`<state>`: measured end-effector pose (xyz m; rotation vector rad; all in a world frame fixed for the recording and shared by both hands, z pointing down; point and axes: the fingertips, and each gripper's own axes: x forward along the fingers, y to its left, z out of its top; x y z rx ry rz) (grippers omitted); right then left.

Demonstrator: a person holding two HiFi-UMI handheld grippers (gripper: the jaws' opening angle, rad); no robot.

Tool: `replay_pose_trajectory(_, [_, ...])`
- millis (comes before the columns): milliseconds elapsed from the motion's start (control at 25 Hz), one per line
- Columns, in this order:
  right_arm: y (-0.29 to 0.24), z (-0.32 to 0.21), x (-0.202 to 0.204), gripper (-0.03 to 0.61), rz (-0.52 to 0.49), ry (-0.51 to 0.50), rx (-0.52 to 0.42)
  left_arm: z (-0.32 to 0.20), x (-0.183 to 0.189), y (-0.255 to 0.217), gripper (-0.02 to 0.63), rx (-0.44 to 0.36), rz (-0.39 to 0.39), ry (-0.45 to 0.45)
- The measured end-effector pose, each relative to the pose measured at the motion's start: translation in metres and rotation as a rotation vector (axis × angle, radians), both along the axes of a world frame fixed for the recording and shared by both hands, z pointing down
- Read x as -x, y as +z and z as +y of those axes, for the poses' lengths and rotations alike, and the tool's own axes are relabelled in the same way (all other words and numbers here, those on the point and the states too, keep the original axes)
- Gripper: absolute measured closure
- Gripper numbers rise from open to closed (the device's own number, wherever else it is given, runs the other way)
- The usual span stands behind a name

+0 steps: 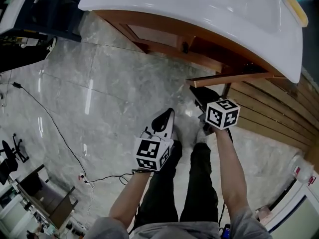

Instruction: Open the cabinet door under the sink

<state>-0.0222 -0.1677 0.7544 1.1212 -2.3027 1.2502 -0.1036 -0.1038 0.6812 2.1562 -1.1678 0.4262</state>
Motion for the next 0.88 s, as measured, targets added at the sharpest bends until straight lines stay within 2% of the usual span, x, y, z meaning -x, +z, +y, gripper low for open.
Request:
replay_pose_trajectory(320, [0.001, 0.025, -0.004, 0.502, 0.013, -0.109, 0.007, 0.010, -0.009, 0.001, 0.606, 0.000, -0.011, -0.088])
replay_pose_trajectory(880, [-0.003, 0.087, -0.031, 0.500, -0.001, -0.238, 0.001, 0.062, -0.050, 0.007, 0.606, 0.020, -0.029, -0.179])
